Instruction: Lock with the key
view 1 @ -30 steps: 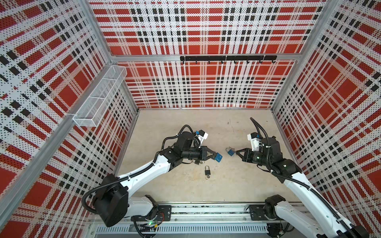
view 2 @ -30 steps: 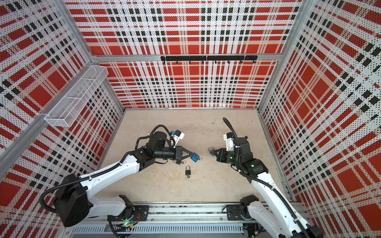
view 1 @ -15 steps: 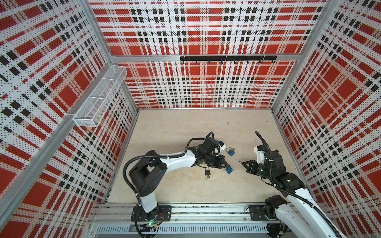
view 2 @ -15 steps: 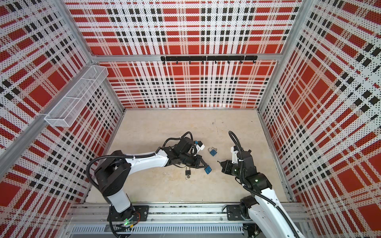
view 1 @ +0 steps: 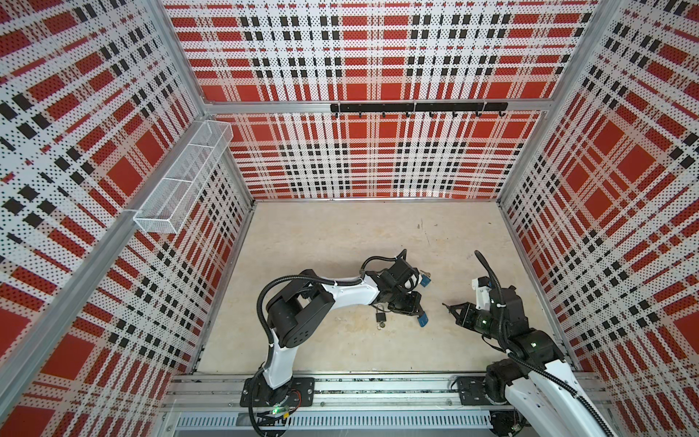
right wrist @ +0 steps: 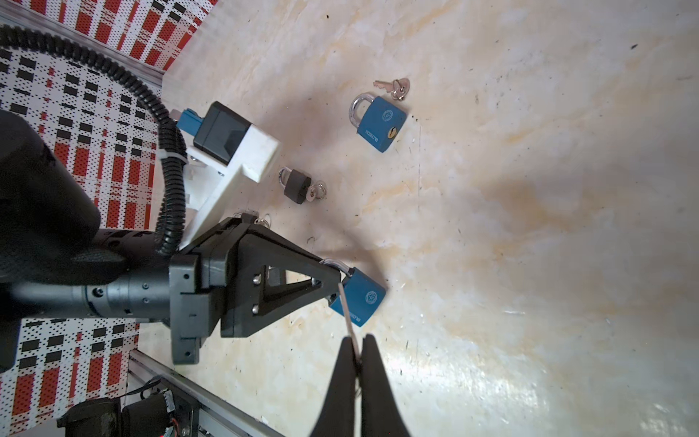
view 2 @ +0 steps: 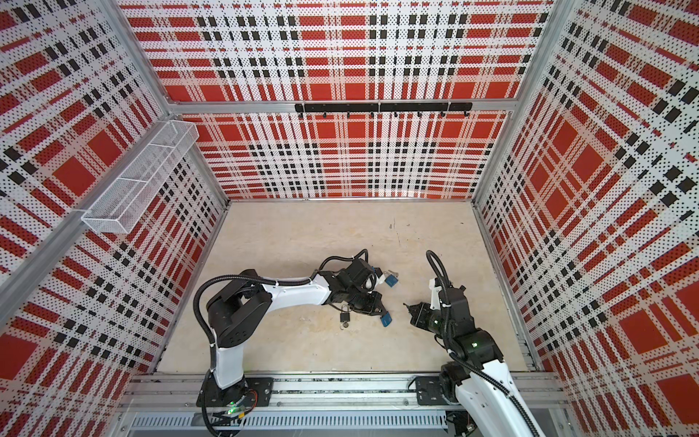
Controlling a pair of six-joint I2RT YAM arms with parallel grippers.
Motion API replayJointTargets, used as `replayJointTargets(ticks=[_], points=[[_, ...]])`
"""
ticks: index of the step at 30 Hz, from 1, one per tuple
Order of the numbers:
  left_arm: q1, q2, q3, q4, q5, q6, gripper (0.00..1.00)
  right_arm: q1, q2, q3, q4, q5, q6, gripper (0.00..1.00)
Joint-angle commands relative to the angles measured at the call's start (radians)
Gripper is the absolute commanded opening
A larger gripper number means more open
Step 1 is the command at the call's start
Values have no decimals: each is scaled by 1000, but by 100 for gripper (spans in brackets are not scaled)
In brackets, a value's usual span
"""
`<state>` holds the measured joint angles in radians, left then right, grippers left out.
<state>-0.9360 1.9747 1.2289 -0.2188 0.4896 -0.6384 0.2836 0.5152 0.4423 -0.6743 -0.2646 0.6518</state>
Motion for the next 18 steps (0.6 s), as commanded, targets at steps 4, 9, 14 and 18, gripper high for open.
replayJointTargets(ticks=[4,9,14,18], points=[[-20,37,44,-15,-13,22,0,-5,-11,-7,10,2,13,0],[-23,57,60,-26,-28,23,0,-5,4,2,10,12,6,0],[-23,62,67,-41,-50,25,14,-6,18,4,15,8,3,0],[-23,62,69,-45,-61,26,19,-5,25,-1,27,8,5,0]])
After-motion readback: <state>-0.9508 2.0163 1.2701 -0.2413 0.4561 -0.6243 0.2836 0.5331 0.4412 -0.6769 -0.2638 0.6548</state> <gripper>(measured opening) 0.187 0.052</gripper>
